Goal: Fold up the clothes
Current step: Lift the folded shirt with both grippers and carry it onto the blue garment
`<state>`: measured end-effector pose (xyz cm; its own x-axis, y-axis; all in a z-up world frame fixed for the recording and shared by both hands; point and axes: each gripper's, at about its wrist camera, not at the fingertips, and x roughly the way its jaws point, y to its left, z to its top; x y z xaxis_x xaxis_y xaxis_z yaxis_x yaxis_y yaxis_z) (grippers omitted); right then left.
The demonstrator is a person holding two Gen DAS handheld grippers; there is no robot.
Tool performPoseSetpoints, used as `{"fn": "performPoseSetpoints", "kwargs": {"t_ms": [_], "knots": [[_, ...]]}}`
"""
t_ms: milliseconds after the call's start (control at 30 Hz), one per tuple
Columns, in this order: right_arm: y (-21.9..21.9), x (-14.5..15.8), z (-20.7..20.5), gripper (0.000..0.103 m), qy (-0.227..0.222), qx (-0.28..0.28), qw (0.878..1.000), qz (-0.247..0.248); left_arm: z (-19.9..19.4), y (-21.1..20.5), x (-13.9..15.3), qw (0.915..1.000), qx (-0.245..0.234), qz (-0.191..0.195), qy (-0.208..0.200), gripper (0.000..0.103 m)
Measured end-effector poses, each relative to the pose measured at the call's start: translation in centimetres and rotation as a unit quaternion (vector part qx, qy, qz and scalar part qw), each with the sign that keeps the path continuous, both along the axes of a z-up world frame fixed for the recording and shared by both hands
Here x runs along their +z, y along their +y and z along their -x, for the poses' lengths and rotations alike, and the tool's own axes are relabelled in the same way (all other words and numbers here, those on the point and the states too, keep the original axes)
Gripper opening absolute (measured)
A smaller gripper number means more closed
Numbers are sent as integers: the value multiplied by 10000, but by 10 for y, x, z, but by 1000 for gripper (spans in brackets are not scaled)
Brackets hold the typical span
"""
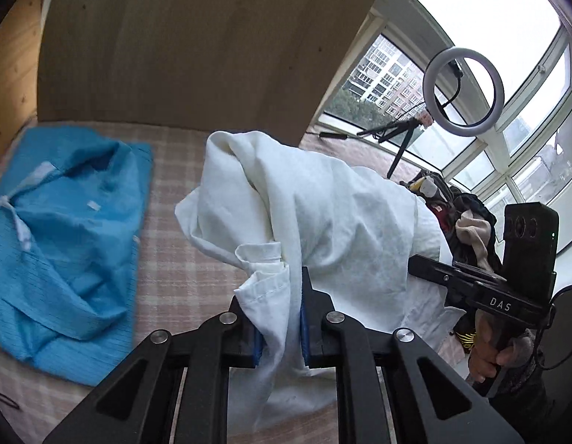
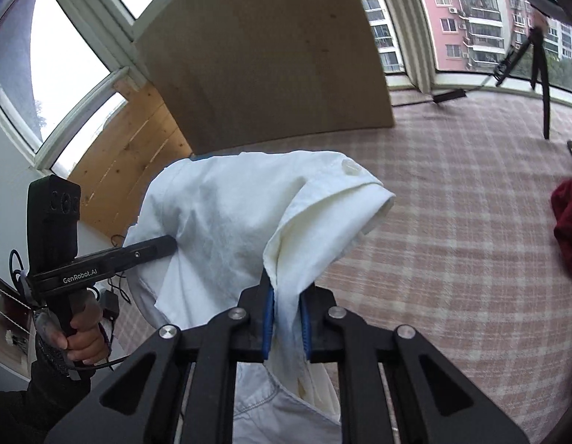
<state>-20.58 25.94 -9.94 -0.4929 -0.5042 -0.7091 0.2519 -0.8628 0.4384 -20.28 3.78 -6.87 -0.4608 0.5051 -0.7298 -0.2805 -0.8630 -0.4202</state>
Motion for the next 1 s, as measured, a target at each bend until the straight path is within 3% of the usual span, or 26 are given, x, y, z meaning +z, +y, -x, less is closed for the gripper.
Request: {"fn": "performPoseSetpoints", "kwargs": {"t_ms": [100,200,267,467,567,767,800,900,1000], "knots": [[-37,22,8,12,197,218,9996,25,0,-47,26,9991,175,237,319,14],[-74,44,16,12,394,436,9983,51,15,-95,33,9971,451,483,378,14],[-100,43,29,12,371,500,9981,37,25,-127,37,9950,635,645,413,15],[-177,18,81,12,109,590,9982,-43,76,-197,9,9904,940,1016,64,14],[-216,5,107,12,-22,635,9979,-83,99,-217,-11,9904,937,1011,-100,14],[-230,-34,146,12,-445,521,9975,-142,140,-230,-63,9900,839,1030,-481,16],[-230,-41,151,12,-513,507,9972,-176,146,-229,-72,9892,832,1084,-537,19],[-227,-60,158,12,-705,543,9956,-309,162,-232,-98,9831,947,1309,-862,45],[-221,-71,159,18,-928,695,9927,-327,164,-247,-97,9846,996,1033,-996,48]]}}
